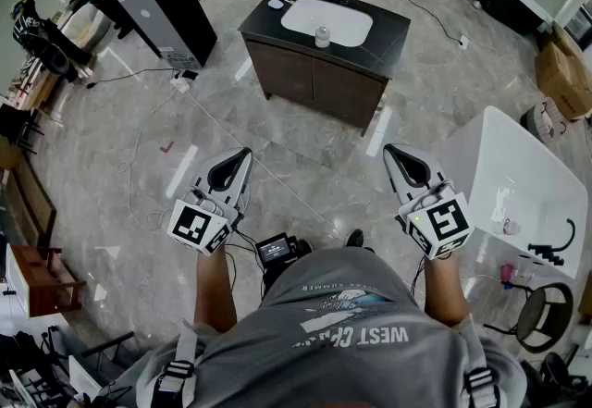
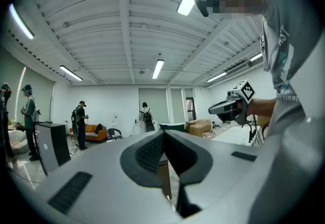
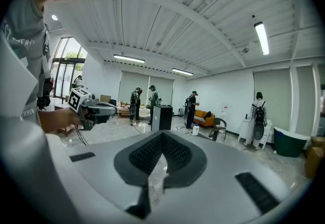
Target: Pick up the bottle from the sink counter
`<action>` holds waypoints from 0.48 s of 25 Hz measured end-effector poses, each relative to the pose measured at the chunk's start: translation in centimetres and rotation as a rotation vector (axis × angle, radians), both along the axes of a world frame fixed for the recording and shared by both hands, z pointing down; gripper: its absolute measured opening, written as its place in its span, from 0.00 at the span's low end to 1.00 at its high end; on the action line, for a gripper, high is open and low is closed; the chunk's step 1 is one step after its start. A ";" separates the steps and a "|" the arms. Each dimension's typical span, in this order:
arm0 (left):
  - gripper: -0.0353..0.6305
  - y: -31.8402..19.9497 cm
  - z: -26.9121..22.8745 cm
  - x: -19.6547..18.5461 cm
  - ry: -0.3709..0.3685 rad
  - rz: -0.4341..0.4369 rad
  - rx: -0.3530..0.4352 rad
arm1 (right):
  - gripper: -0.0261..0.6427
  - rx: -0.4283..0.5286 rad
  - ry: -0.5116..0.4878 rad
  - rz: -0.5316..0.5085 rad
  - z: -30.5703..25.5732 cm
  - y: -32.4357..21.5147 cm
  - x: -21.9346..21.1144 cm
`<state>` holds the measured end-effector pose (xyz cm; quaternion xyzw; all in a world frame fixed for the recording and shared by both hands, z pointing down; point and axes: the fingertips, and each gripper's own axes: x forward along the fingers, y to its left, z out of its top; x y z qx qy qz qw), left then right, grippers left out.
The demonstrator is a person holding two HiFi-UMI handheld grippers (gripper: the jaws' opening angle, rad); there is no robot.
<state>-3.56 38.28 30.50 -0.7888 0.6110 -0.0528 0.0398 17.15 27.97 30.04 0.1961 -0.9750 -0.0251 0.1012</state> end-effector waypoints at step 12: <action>0.06 0.2 0.1 -1.1 0.011 0.041 0.004 | 0.03 -0.002 0.002 0.027 -0.2 0.8 -1.1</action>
